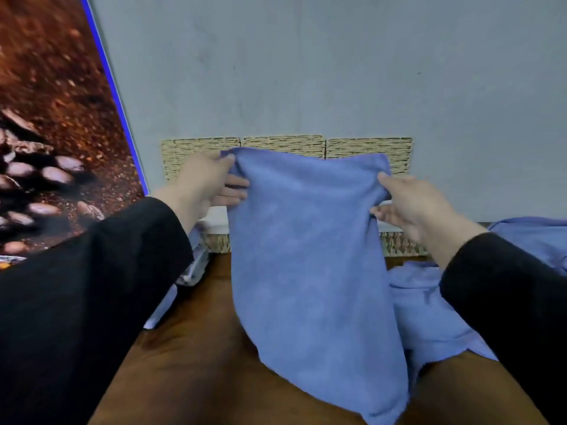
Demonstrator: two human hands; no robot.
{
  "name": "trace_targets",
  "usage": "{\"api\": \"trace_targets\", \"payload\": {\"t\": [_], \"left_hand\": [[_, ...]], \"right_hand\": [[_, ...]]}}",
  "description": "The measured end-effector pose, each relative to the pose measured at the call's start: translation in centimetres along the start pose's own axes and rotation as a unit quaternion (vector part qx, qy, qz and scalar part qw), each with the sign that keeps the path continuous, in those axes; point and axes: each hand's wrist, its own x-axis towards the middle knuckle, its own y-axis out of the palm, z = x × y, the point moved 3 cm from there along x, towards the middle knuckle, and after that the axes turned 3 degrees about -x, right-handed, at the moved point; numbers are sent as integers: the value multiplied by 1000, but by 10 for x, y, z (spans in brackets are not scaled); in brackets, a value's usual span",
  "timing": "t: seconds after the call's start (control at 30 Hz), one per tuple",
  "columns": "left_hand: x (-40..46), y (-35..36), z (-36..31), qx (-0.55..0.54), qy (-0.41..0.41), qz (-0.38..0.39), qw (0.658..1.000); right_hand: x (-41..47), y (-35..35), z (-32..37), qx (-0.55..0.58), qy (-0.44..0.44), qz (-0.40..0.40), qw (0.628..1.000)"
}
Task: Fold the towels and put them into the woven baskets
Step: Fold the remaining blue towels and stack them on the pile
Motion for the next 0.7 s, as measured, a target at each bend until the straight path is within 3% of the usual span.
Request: {"api": "trace_targets", "payload": {"t": [0.07, 0.2, 0.3, 0.4, 0.47, 0.6, 0.7], "left_hand": [[13, 9, 5, 26, 20, 19, 999], [-24, 19, 60, 151, 85, 4, 985], [-80, 17, 131, 216, 81, 19, 973], [-105, 4, 171, 292, 57, 23, 955], [-107, -4, 178, 314, 23, 37, 949], [-115, 7, 185, 458, 8, 101, 883], [-118, 22, 183, 392, 18, 80, 916]], "right_hand": [[20, 6, -2, -14, 8, 16, 1000], [2, -1, -40, -258, -53, -23, 964], [-48, 1, -86, -388, -67, 61, 917], [-72, -6, -111, -506, -6, 138, 851], [-72, -10, -111, -545, 9, 148, 825], [-65, -19, -114, -572, -25, 129, 809], [-66, -19, -121, -558, -35, 148, 816]]}}
